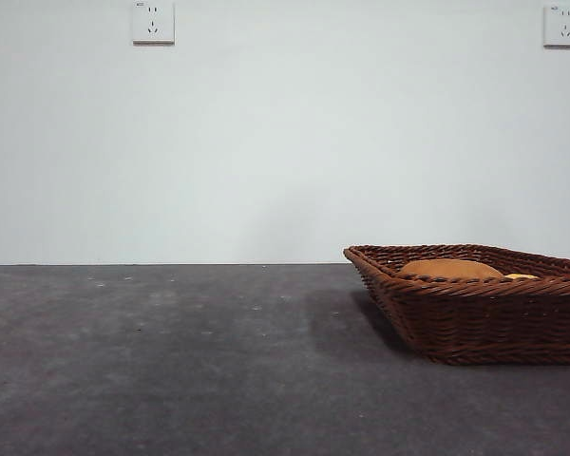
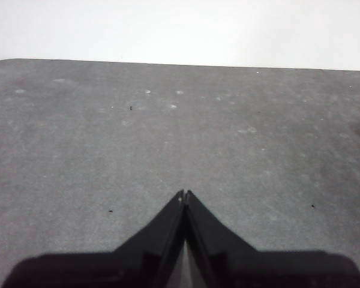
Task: Help me put the vegetables on the table into the basket
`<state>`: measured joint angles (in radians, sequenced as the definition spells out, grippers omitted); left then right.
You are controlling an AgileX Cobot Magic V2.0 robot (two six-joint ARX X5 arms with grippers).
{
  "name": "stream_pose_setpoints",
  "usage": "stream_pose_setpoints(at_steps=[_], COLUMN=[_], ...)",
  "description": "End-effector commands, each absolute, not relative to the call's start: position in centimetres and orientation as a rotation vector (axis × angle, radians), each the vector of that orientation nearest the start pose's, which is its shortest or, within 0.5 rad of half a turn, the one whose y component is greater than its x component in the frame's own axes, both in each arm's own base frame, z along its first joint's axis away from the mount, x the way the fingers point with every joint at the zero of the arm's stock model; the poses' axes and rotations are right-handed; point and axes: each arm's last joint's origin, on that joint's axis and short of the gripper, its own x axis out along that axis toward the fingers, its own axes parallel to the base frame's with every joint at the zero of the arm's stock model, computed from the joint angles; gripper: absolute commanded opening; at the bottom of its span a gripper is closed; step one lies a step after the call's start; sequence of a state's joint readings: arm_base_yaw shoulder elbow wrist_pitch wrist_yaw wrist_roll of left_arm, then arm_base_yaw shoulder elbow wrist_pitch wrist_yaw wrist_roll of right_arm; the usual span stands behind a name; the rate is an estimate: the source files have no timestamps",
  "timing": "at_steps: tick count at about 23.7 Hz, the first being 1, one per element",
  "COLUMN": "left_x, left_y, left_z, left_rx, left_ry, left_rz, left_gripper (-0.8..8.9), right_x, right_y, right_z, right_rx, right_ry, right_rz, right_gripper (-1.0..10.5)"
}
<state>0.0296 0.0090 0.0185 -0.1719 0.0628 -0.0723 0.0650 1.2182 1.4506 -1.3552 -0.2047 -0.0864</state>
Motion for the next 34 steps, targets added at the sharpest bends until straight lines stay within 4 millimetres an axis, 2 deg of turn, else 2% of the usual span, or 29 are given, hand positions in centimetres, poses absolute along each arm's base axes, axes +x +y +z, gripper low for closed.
stream_pose_setpoints(at_steps=[1,11,14,18,21,23,26,30,34], left_x=[9.7,9.8,9.8,9.9,9.9,9.9,9.9,9.9,9.9], left_y=[0.1,0.1,0.1,0.1,0.1,0.1,0.1,0.1,0.1], left_z=[14.9,14.7,14.6,14.5,14.5,14.5,14.5,14.5,14.5], left_rx=[-0.091,-0.092,-0.092,-0.093,-0.093,-0.093,-0.093,-0.093,-0.093], left_ry=[0.177,0.207,0.216,0.225,0.227,0.227,0.227,0.227,0.227], left_rz=[-0.033,-0.032,-0.032,-0.031,-0.032,-0.031,-0.031,-0.031,-0.031], left_gripper=[-0.03,-0.03,-0.03,-0.03,-0.03,-0.03,-0.03,-0.03,-0.03], right_x=[19.3,19.3,18.4,13.1,9.1,7.3,6.1,6.2,7.1], right_y=[1.8,1.8,1.5,1.2,0.8,0.5,0.1,0.1,0.2], right_z=[37.6,37.6,39.4,44.4,45.7,45.1,42.6,38.4,33.6], right_rx=[0.005,0.003,-0.041,0.055,0.012,-0.015,-0.012,0.010,0.023], right_ry=[1.142,1.142,0.951,0.456,0.260,0.206,0.146,0.074,0.033], right_rz=[0.283,0.283,0.212,0.206,0.153,0.067,-0.022,-0.022,-0.021], right_gripper=[0.0,0.0,0.0,0.0,0.0,0.0,0.0,0.0,0.0])
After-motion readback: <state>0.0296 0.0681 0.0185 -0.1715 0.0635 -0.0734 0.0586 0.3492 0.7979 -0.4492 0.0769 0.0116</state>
